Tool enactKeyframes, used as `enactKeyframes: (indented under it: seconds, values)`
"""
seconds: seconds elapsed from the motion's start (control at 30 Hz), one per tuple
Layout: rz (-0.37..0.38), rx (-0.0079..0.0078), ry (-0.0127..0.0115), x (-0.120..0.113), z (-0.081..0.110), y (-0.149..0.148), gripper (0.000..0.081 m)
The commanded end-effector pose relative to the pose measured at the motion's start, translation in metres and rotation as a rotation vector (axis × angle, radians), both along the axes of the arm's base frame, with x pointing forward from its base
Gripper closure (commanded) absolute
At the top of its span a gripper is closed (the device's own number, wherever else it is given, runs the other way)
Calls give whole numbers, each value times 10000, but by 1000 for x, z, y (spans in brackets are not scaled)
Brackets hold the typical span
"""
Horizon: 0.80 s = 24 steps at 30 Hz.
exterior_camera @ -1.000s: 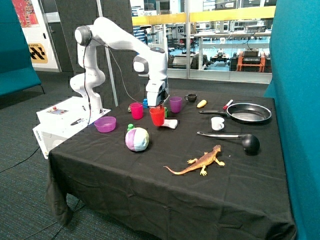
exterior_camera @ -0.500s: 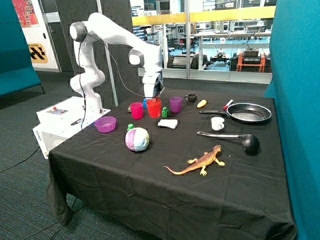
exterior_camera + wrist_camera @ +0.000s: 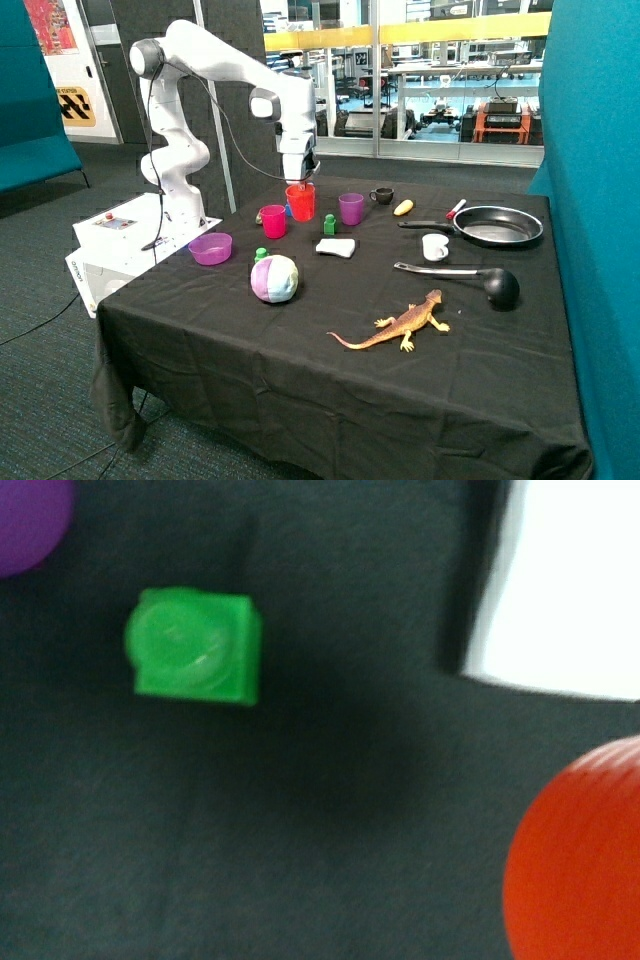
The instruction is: Stack the cups
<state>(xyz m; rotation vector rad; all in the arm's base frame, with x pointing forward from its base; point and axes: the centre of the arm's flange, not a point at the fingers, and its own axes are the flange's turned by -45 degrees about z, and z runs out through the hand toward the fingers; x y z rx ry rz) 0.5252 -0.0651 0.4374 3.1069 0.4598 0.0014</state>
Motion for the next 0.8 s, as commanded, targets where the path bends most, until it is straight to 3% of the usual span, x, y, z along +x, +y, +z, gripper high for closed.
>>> enactKeyframes:
  seconds: [0.0,0.77]
  values:
    - [505,7,10,-26,14,21,808]
    - [1086,7,10,-86,21,48,808]
